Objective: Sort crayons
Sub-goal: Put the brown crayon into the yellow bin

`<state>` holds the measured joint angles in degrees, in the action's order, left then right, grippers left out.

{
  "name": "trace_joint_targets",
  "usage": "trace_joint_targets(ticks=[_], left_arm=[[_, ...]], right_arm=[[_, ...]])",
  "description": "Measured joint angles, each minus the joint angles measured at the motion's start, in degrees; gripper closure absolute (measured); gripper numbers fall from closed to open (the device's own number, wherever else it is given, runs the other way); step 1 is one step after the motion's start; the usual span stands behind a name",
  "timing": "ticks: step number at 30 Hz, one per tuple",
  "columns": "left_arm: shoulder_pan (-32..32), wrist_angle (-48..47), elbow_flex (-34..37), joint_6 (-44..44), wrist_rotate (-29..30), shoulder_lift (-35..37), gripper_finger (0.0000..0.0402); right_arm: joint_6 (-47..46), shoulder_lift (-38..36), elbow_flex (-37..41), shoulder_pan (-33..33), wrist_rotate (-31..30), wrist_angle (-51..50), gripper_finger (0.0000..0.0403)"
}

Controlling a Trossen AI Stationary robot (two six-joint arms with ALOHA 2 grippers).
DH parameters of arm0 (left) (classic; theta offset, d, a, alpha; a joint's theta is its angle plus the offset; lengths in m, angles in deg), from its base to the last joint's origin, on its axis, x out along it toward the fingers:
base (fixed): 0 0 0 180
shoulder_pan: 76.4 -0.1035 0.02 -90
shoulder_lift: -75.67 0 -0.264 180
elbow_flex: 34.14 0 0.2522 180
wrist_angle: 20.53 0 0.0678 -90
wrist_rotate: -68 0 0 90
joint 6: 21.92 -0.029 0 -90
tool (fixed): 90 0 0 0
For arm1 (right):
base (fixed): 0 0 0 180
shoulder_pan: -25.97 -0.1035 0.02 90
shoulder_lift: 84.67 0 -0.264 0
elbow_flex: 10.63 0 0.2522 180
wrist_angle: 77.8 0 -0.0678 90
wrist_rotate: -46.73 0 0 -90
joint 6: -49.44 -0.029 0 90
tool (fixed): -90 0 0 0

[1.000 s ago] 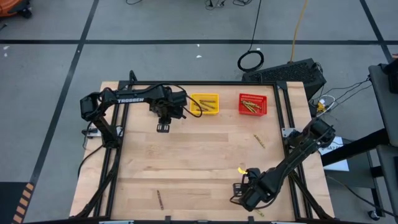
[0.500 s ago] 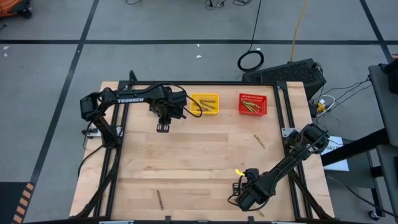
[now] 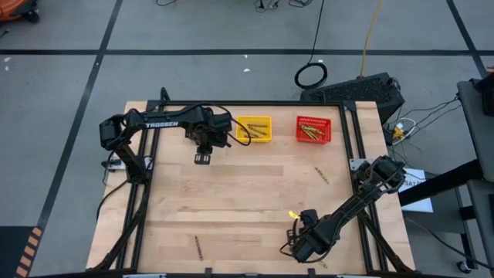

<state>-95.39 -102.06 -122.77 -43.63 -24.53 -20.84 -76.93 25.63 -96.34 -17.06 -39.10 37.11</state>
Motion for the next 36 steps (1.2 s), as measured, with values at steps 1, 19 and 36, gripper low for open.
trace_joint_targets(ticks=[1,19,36], left_arm=[[0.0,0.1,0.0,0.0,0.0,0.0,0.0316],[0.0,2.4,0.0,0.1,0.0,0.0,0.0316],[0.0,-0.5,0.0,0.4,2.7,0.0,0.0316]], right_arm=[[0.3,0.0,0.0,0.0,-0.1,-0.1,0.0338],[8.1,-0.1,0.1,0.2,-1.1,-2.5,0.0401],[13.5,-8.0,0.3,2.7,-13.4,-11.1,0.0402]])
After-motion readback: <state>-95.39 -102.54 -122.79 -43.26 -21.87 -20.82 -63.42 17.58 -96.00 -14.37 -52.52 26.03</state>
